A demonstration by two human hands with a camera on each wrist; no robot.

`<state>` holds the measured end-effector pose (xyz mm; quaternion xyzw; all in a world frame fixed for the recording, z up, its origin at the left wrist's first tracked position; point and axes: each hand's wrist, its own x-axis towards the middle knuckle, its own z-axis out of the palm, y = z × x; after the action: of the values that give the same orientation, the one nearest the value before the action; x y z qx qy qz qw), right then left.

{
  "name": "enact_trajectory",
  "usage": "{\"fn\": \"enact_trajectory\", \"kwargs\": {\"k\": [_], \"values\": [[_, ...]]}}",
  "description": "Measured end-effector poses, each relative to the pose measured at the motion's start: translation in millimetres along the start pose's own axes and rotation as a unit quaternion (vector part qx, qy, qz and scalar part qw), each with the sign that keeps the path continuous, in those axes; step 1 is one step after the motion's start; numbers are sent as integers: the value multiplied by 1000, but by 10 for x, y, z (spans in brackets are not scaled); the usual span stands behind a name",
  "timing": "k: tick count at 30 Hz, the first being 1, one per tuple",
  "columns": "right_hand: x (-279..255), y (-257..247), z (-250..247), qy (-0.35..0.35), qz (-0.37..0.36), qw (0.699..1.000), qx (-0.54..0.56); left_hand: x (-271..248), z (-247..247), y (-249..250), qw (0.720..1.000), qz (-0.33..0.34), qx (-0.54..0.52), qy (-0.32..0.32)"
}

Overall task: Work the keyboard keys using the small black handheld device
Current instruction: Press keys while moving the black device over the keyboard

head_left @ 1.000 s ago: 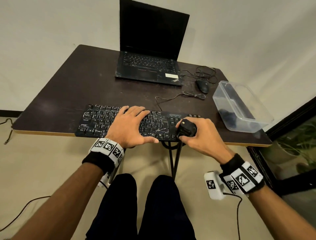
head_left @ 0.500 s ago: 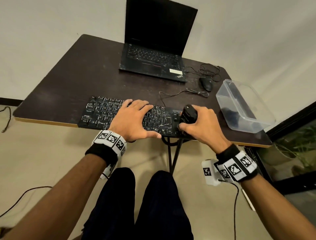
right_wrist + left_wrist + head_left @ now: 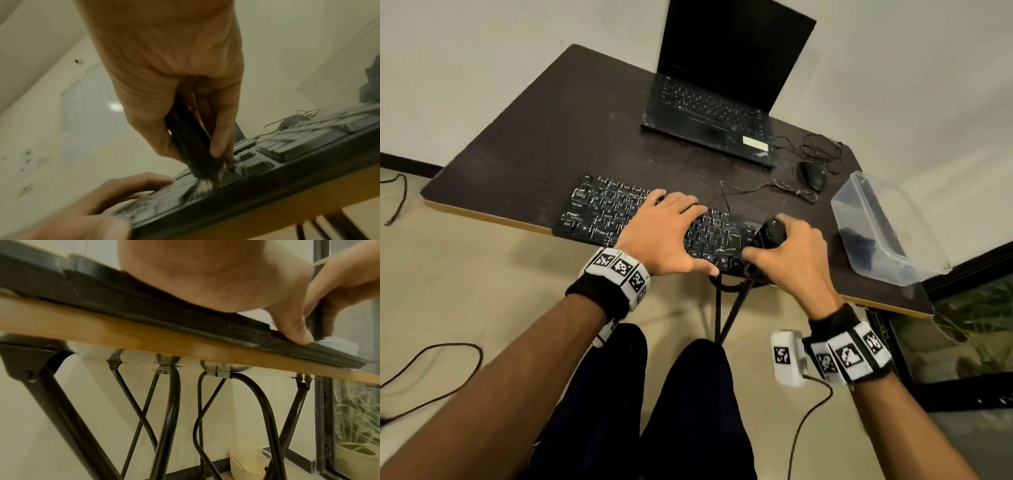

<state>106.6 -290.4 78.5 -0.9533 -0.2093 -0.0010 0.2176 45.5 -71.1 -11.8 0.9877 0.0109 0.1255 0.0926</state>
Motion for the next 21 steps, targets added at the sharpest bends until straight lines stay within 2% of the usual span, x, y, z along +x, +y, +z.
{"fn": "enact_trajectory", "kwargs": {"k": [3,7,12,16,19,21], "values": [[216,-50,-22,21,16,1000,-2,-6,-7,19,1000,3,-1,-3],[-46,-93,-2,-47,-16,998,-33,2,3,-23,1000,0,1,3],[137,-47,-7,28,0,1000,-10,-17,-31,11,1000,3,-3,-9],[-40,25,-41,-35,-14,999,-2,-4,-25,-25,1000,1,-1,-2],[35,154,-40,41,-2,999,-7,-6,-36,-26,1000,0,-3,-5],[69,206,-84,53,-1,999,-6,-19,-45,-5,1000,6,-5,-13]]}}
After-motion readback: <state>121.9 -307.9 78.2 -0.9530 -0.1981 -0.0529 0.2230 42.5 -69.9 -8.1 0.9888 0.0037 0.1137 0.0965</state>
